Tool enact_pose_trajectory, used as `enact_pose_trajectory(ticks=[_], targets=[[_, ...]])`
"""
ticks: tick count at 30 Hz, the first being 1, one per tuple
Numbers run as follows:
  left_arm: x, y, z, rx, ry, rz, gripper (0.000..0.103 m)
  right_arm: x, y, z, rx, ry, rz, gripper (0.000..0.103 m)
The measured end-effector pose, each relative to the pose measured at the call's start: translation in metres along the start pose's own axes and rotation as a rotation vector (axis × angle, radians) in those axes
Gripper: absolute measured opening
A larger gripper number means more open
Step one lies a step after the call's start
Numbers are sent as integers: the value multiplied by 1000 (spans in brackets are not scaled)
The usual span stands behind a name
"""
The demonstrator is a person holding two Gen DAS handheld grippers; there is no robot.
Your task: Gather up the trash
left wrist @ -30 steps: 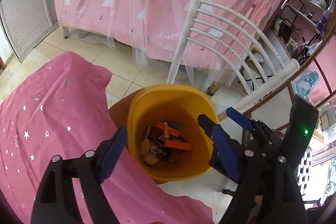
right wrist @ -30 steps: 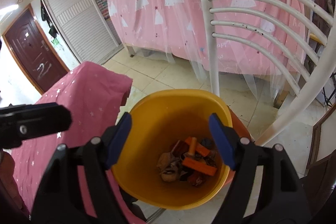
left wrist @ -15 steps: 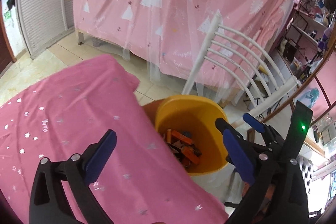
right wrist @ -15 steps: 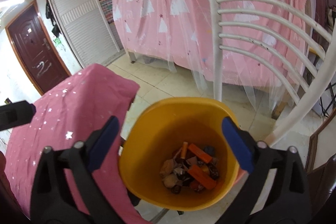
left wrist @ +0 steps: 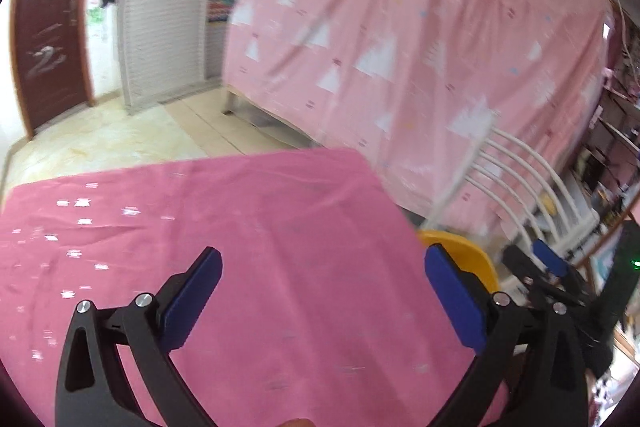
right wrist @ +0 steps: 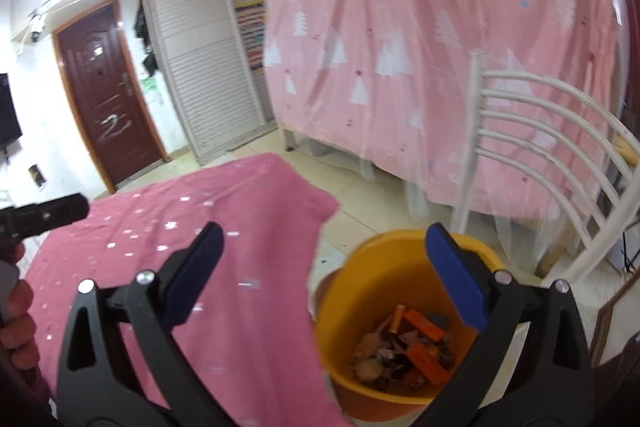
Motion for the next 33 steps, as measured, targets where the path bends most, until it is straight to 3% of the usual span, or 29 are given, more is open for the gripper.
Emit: enact_pose_trajectory(ticks=[14, 25, 33], targets=[[-44, -117, 36, -141, 110, -237, 95, 2, -116, 11, -171, -62, -228, 97], [-72, -157, 63, -183, 147, -333, 95, 2, -174, 37, -282, -81, -284, 97], [-81, -177, 78, -220, 149, -375, 95, 1, -184, 43, -296, -74, -279, 97]])
Point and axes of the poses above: each gripper's, at about its wrist camera, not at the fingertips, and x roughly the way its jaws point, y to its right, z to its underside, the point moved 2 cm from there along x, roughly the way its jaws point, and after that the axes turned 12 degrees about -y, right-handed, at the moved point
